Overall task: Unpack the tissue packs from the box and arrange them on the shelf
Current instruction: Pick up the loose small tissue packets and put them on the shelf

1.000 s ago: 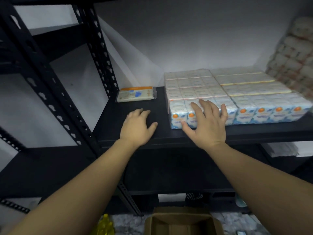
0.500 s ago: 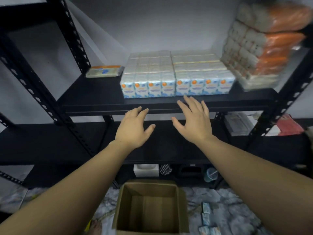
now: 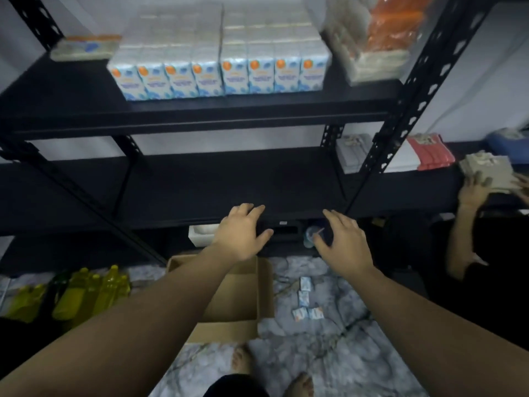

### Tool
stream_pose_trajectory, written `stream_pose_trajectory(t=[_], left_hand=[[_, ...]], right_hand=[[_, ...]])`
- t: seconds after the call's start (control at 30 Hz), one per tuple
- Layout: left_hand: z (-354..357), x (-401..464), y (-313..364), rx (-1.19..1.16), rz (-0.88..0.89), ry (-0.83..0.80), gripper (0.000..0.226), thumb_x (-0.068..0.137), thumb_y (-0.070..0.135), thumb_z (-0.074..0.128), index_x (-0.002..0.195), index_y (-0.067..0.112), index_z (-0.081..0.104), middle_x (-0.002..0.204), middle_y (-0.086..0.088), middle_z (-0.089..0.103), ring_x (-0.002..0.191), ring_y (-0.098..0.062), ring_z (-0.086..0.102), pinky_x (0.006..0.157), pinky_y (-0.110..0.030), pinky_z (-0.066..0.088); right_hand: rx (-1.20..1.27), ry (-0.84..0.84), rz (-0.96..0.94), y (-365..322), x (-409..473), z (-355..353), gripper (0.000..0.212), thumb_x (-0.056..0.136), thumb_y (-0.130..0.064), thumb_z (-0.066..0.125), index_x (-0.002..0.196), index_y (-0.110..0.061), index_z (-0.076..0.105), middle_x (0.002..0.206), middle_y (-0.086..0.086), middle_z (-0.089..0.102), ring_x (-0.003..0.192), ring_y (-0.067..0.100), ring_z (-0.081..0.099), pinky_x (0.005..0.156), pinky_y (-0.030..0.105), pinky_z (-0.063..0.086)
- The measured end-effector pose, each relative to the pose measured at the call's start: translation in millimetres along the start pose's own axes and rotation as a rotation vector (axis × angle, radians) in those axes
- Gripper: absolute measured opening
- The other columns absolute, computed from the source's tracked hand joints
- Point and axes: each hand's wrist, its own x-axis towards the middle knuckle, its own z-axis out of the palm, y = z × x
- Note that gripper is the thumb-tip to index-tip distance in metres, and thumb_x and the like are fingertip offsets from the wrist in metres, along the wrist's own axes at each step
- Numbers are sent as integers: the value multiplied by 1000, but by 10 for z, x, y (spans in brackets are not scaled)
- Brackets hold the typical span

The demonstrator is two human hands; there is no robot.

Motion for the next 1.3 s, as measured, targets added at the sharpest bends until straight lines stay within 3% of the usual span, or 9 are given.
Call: stream_pose_trajectory(t=[0.23, 0.4, 0.57, 0.7, 0.9, 1.0, 1.13, 1.3], left_hand=[[865, 104, -102, -94, 6, -151, 74, 96, 55, 60, 156, 17, 41, 142, -8, 48, 135, -30, 44, 111, -44, 43], [1493, 139, -236, -160, -6, -288, 70, 96, 55, 59, 153, 19, 44, 141, -8, 47, 134, -31, 44, 111, -39, 40], [2248, 145, -313, -196, -46, -410, 65, 97, 50, 63, 150, 18, 48, 144, -10, 47, 133, -32, 48, 105, -36, 41], [3028, 177, -343, -234, -94, -478, 64, 95, 50, 65, 149, 19, 49, 143, -9, 48, 130, -31, 52, 102, -38, 47], [4459, 339, -398, -288, -176, -480, 63, 93, 56, 66, 142, 18, 58, 139, -11, 59, 130, -29, 54, 108, -35, 42], [5293, 413, -484, -267, -204, -430, 74, 85, 70, 53, 134, 16, 63, 129, -14, 66, 123, -33, 59, 105, -40, 47], [6236, 565, -575, -294, -301, -471, 56, 93, 51, 67, 135, 15, 58, 131, -14, 63, 126, -32, 58, 104, -36, 43], [7158, 788, -684, -266, -363, -451, 60, 94, 49, 65, 139, 12, 53, 130, -19, 56, 123, -36, 53, 105, -42, 45]], right_hand=[[122, -191, 210, 453, -436, 416, 78, 98, -46, 65, 162, -22, 27, 156, 9, 45, 136, 31, 47, 107, 42, 44], [137, -245, 357, 746, -619, 818, 73, 98, -47, 63, 160, -23, 32, 157, 7, 45, 144, 29, 39, 110, 42, 41], [220, -291, 519, 1076, -796, 1419, 73, 96, -47, 66, 158, -22, 38, 153, 8, 49, 136, 28, 50, 109, 42, 45], [279, -354, 593, 1449, -866, 2045, 78, 93, -52, 68, 159, -26, 35, 152, 5, 50, 139, 25, 48, 109, 43, 46], [319, -429, 641, 2255, -877, 3246, 75, 93, -50, 71, 156, -23, 41, 146, 5, 55, 132, 22, 55, 102, 33, 46], [320, -437, 651, 2652, -864, 3857, 67, 93, -49, 71, 150, -20, 50, 139, 6, 60, 123, 20, 61, 98, 30, 48], [328, -395, 731, 3171, -837, 4602, 59, 92, -51, 71, 142, -22, 58, 128, 6, 67, 115, 21, 66, 99, 35, 52], [280, -371, 772, 3777, -716, 5409, 60, 91, -50, 72, 142, -21, 57, 128, 11, 68, 118, 28, 64, 100, 35, 48]])
